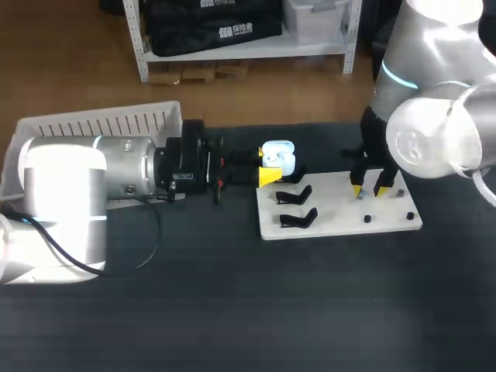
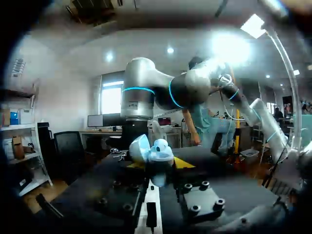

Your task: Pick up each earbud case from the left stands, insert the matching earbuds, close the lid, and place the case in the box.

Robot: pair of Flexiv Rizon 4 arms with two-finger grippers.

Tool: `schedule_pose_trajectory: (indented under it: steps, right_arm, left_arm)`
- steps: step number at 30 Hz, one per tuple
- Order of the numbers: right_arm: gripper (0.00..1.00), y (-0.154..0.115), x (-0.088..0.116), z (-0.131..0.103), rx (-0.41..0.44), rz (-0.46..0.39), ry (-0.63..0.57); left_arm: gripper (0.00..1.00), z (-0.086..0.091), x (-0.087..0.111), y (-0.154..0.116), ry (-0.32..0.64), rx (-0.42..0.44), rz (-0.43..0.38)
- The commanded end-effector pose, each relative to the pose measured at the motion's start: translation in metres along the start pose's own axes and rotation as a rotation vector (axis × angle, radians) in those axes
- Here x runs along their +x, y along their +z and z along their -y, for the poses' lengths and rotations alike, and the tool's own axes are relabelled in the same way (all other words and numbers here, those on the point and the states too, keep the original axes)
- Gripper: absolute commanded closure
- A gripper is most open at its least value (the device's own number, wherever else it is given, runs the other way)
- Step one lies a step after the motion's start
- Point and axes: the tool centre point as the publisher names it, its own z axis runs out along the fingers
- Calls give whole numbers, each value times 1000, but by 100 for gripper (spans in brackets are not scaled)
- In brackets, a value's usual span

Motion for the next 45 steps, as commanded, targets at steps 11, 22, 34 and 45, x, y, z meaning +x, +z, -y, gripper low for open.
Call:
schedule_pose_trajectory:
  steps: [11,22,34,45]
  right_arm:
    - [69,3,-3,0,-13,1,6]
    - [71,9,-3,-3,-17,-14,7]
    - [87,12,-5,-2,-12,-23,17]
    - [100,-7,-1,-4,-24,-14,30]
  left_arm:
    - [100,-1,1,1,1,0,2]
    - [100,-1,1,1,1,0,2]
    - [100,-1,1,1,1,0,2]
    - [100,-1,1,1,1,0,2]
